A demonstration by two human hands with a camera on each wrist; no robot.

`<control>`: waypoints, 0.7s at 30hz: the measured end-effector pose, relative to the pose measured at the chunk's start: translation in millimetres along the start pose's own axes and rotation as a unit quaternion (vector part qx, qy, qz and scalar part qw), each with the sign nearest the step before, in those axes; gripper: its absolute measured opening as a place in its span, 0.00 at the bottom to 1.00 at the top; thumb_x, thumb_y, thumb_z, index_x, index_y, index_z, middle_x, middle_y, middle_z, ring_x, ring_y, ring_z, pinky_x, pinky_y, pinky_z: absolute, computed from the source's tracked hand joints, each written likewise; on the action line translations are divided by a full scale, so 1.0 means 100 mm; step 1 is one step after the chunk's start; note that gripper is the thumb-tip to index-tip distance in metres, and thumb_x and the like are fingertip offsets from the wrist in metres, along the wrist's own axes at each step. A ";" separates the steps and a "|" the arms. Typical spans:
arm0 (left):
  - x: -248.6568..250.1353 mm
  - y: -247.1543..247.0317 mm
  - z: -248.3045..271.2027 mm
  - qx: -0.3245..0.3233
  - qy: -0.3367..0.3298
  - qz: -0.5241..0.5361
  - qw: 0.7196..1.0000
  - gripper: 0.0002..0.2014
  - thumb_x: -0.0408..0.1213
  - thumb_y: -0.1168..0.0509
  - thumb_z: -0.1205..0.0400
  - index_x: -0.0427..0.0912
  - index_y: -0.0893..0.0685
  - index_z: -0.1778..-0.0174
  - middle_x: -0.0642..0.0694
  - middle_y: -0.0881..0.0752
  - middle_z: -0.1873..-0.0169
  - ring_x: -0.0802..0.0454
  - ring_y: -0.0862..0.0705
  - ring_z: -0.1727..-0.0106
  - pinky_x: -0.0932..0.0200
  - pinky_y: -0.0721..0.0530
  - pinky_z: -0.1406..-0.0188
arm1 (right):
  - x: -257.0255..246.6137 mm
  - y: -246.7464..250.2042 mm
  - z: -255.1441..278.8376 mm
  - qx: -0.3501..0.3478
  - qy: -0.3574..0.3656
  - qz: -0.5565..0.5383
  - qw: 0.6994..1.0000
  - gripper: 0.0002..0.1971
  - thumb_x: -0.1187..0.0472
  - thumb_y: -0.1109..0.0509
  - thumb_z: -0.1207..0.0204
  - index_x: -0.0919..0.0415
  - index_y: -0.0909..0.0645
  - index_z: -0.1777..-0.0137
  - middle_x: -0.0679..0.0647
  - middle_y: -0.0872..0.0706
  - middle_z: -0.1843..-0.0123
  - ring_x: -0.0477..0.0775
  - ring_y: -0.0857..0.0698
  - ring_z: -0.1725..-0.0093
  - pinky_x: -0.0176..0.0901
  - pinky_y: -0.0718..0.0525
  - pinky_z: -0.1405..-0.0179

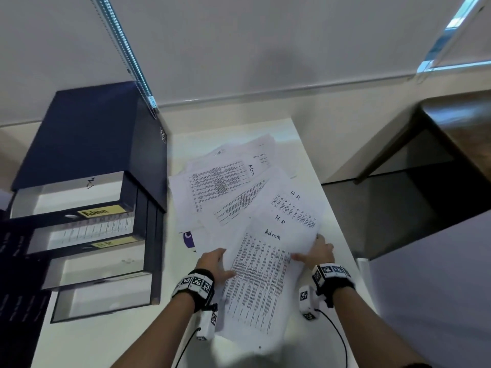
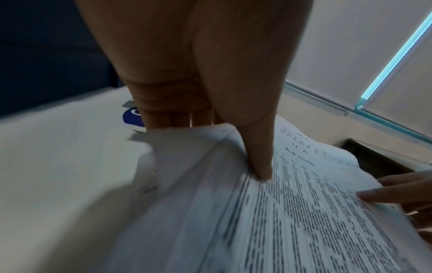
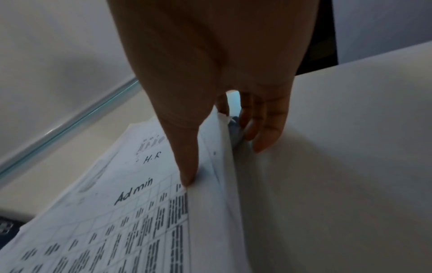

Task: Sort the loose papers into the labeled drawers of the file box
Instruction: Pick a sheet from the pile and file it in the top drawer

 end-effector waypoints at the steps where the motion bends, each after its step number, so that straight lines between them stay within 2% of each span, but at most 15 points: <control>1: -0.01 0.00 -0.01 0.011 -0.008 0.026 1.000 0.36 0.46 0.21 0.28 0.49 0.26 0.24 0.45 0.16 0.36 0.47 0.17 0.36 0.58 0.19 0.35 | -0.01 0.01 0.03 0.009 0.004 0.009 1.000 0.52 0.51 0.11 0.44 0.59 0.35 0.23 0.64 0.31 0.31 0.70 0.19 0.38 0.55 0.20 0.36; 3: 0.00 0.01 -0.02 0.047 -0.021 0.075 0.996 0.29 0.34 0.21 0.29 0.54 0.20 0.33 0.48 0.14 0.51 0.50 0.15 0.49 0.62 0.16 0.45 | -0.04 0.02 0.11 0.040 0.020 0.012 0.999 0.51 0.55 0.13 0.41 0.60 0.38 0.21 0.65 0.32 0.30 0.71 0.18 0.39 0.57 0.20 0.37; 5: 0.01 0.02 -0.03 0.077 -0.029 0.104 0.991 0.21 0.35 0.22 0.26 0.52 0.15 0.39 0.50 0.14 0.59 0.53 0.16 0.57 0.63 0.16 0.49 | -0.04 0.00 0.20 0.072 0.044 -0.022 0.996 0.55 0.59 0.14 0.41 0.59 0.43 0.18 0.66 0.32 0.30 0.73 0.19 0.39 0.61 0.20 0.37; 6: 0.02 0.01 -0.04 0.079 -0.029 0.100 0.991 0.18 0.38 0.24 0.23 0.49 0.14 0.38 0.49 0.13 0.57 0.53 0.16 0.56 0.64 0.18 0.48 | -0.04 -0.02 0.24 0.083 0.056 -0.043 0.994 0.57 0.60 0.13 0.41 0.58 0.46 0.16 0.66 0.32 0.30 0.73 0.20 0.39 0.62 0.20 0.38; 8: 0.02 -0.01 -0.03 0.083 -0.022 0.070 0.994 0.17 0.42 0.33 0.16 0.45 0.16 0.31 0.43 0.10 0.46 0.49 0.14 0.47 0.61 0.18 0.41 | -0.02 -0.08 0.33 0.089 0.062 -0.075 0.991 0.62 0.61 0.13 0.41 0.55 0.52 0.14 0.68 0.32 0.30 0.73 0.21 0.36 0.62 0.22 0.36; 10: 0.02 -0.02 0.01 0.083 -0.012 0.076 0.994 0.19 0.40 0.39 0.13 0.47 0.21 0.26 0.40 0.12 0.40 0.44 0.14 0.41 0.56 0.18 0.38 | -0.02 -0.13 0.44 0.088 0.062 -0.103 0.989 0.63 0.62 0.13 0.40 0.54 0.54 0.13 0.70 0.28 0.29 0.72 0.22 0.32 0.62 0.24 0.33; 12: 0.05 -0.04 0.05 0.067 -0.018 0.091 0.993 0.23 0.42 0.38 0.14 0.51 0.29 0.22 0.39 0.16 0.37 0.42 0.16 0.38 0.54 0.19 0.36 | -0.04 -0.12 0.53 0.086 0.059 -0.135 0.985 0.60 0.64 0.13 0.38 0.57 0.50 0.13 0.73 0.20 0.35 0.71 0.19 0.35 0.59 0.22 0.33; 13: 0.07 -0.05 0.06 0.062 -0.023 0.087 0.994 0.26 0.46 0.36 0.16 0.52 0.32 0.20 0.40 0.19 0.33 0.42 0.19 0.34 0.54 0.21 0.33 | -0.06 -0.10 0.56 0.093 0.070 -0.127 0.985 0.54 0.64 0.14 0.37 0.59 0.43 0.15 0.73 0.16 0.40 0.70 0.16 0.39 0.57 0.20 0.36; 14: 0.08 -0.04 0.06 0.064 -0.022 0.071 0.995 0.29 0.51 0.35 0.17 0.53 0.34 0.20 0.41 0.23 0.30 0.43 0.22 0.31 0.52 0.23 0.30 | -0.12 -0.07 0.61 0.111 0.101 -0.106 0.983 0.43 0.63 0.16 0.34 0.61 0.32 0.20 0.69 0.13 0.48 0.67 0.14 0.47 0.54 0.18 0.40; 15: 0.08 -0.03 0.06 0.072 -0.019 0.053 0.996 0.32 0.55 0.35 0.19 0.53 0.34 0.19 0.42 0.26 0.28 0.43 0.24 0.29 0.50 0.25 0.28 | -0.17 -0.02 0.63 0.140 0.123 -0.063 0.981 0.28 0.60 0.18 0.31 0.62 0.20 0.32 0.63 0.12 0.58 0.62 0.14 0.56 0.50 0.17 0.47; 16: 0.08 0.00 0.07 0.078 -0.014 0.046 0.996 0.33 0.57 0.36 0.20 0.53 0.34 0.20 0.42 0.28 0.28 0.42 0.26 0.28 0.47 0.26 0.27 | -0.26 0.03 0.66 0.155 0.150 -0.010 0.976 0.11 0.57 0.21 0.27 0.61 0.14 0.50 0.57 0.15 0.68 0.58 0.17 0.65 0.46 0.18 0.57; 17: 0.09 0.02 0.07 0.079 -0.012 0.041 0.996 0.33 0.58 0.36 0.20 0.53 0.33 0.20 0.42 0.29 0.27 0.41 0.26 0.28 0.45 0.26 0.27 | -0.34 0.06 0.66 0.170 0.167 0.033 0.971 0.13 0.56 0.26 0.23 0.61 0.19 0.65 0.54 0.19 0.74 0.57 0.21 0.71 0.44 0.21 0.65; 18: 0.09 0.05 0.08 0.074 -0.014 0.035 0.997 0.32 0.58 0.36 0.20 0.52 0.33 0.20 0.41 0.29 0.27 0.41 0.26 0.27 0.44 0.26 0.27 | -0.41 0.07 0.64 0.177 0.177 0.070 0.966 0.20 0.56 0.31 0.19 0.61 0.26 0.72 0.54 0.23 0.77 0.58 0.23 0.74 0.44 0.24 0.69; 19: 0.08 0.06 0.09 0.066 -0.017 0.031 0.997 0.32 0.58 0.36 0.20 0.52 0.33 0.20 0.41 0.30 0.26 0.40 0.27 0.27 0.44 0.26 0.28 | -0.46 0.09 0.61 0.170 0.177 0.086 0.966 0.21 0.58 0.36 0.16 0.60 0.28 0.73 0.55 0.23 0.76 0.59 0.24 0.73 0.45 0.24 0.69; 21: 0.07 0.08 0.09 0.049 -0.022 0.033 0.998 0.32 0.57 0.36 0.20 0.50 0.32 0.20 0.40 0.30 0.26 0.39 0.27 0.26 0.43 0.25 0.28 | -0.53 0.09 0.54 0.159 0.179 0.116 0.964 0.16 0.65 0.42 0.16 0.64 0.24 0.66 0.63 0.19 0.67 0.62 0.22 0.66 0.51 0.21 0.63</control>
Point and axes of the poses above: each hand's wrist, its own z-axis away from the middle knuckle, its own y-axis out of the back of the hand, x = y × z, the point moved 4 cm from there along -z, towards the middle knuckle
